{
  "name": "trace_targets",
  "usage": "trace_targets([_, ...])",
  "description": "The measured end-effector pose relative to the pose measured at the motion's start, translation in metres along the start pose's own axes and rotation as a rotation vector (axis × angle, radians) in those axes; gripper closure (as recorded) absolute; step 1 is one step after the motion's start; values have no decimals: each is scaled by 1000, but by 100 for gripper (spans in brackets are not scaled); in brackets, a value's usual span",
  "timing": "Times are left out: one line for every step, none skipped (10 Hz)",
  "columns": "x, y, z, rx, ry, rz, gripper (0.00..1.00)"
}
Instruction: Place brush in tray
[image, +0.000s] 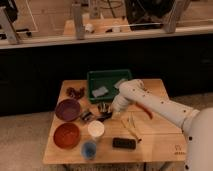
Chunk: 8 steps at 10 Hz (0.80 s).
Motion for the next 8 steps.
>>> trace_targets([0, 0, 0, -2, 1, -2, 62])
trace_targets([1, 1, 0, -4, 2, -4, 62])
trace_targets([0, 1, 1, -4, 2, -5, 62])
trace_targets([0, 1, 1, -6, 2, -7, 62])
trace_targets([0, 1, 1, -6, 2, -8, 62])
trace_targets([0, 2, 2, -8, 3, -12, 62])
trace_targets([-1, 3, 3, -10, 7, -17, 68])
trace_targets([-2, 4, 3, -12, 8, -20, 76])
